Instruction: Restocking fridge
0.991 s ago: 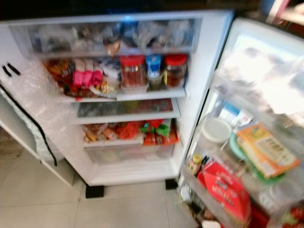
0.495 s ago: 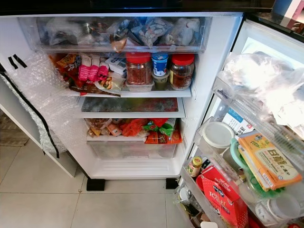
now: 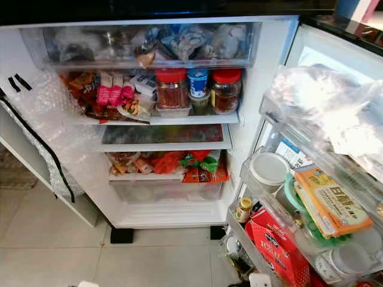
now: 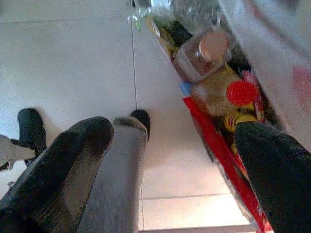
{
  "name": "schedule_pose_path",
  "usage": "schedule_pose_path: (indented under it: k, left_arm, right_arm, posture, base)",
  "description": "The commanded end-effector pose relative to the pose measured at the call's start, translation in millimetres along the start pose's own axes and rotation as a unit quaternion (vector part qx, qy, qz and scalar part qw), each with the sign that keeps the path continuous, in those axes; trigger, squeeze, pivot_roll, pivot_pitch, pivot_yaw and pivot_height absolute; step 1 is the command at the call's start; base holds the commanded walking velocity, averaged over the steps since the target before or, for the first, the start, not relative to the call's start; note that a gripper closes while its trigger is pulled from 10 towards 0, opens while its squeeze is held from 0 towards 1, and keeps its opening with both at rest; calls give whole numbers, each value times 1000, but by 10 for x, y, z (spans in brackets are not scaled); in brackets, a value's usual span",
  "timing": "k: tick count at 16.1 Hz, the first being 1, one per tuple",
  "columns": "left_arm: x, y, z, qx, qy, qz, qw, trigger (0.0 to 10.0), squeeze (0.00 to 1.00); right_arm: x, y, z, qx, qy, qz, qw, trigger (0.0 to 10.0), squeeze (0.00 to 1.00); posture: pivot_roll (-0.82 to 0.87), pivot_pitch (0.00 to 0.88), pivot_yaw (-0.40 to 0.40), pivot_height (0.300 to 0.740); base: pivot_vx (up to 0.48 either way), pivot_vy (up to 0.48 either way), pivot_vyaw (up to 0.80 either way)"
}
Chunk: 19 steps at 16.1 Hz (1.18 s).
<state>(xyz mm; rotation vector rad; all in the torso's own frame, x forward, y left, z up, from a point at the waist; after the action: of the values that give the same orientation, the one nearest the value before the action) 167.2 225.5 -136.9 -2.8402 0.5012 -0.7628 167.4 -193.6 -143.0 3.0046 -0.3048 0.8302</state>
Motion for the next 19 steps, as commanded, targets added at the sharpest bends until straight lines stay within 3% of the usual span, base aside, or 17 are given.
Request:
schedule_pose_path:
  k: [1, 9, 13, 19]
  left_arm:
    - [-63, -11, -10, -1, -12, 6, 1000, 10000, 0]
    - [45, 80, 17, -16, -1, 16, 1000, 10000, 0]
    - [77, 76, 21, -16, 4, 14, 1000, 10000, 0]
    - [30, 73, 12, -17, -1, 14, 1000, 10000, 0]
  right_arm:
    - [-2, 20, 1, -5, -4, -4, 1000, 10000, 0]
    - [119, 137, 9, -15, 4, -22, 1000, 10000, 0]
    - [168, 153, 12, -13, 9, -38, 999, 10000, 0]
    - [118, 154, 4, -6, 2, -37, 999, 10000, 0]
  posture:
    - [-14, 59, 15, 740]
    - [-57, 35, -11, 740]
    - [-69, 64, -3, 740]
    - [-37, 117, -19, 740]
  base:
    - [0, 0, 0]
    - [0, -130, 0]
    - [0, -256, 0]
    - [0, 0, 0]
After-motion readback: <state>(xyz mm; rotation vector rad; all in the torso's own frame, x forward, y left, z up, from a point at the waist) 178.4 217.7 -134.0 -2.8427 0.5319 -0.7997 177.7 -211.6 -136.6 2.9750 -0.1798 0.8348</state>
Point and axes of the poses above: a point about 5 cm out from each wrist's last joint towards the gripper, its own z axis pointing out of the wrist towards the gripper, its own x axis along the axis of the wrist's last joint, y = z × x, the point moved 5 cm from there along z, pointing out of the wrist towards the gripper, and after that the axes turned 8 degrees about z, right-handed, at the moved point
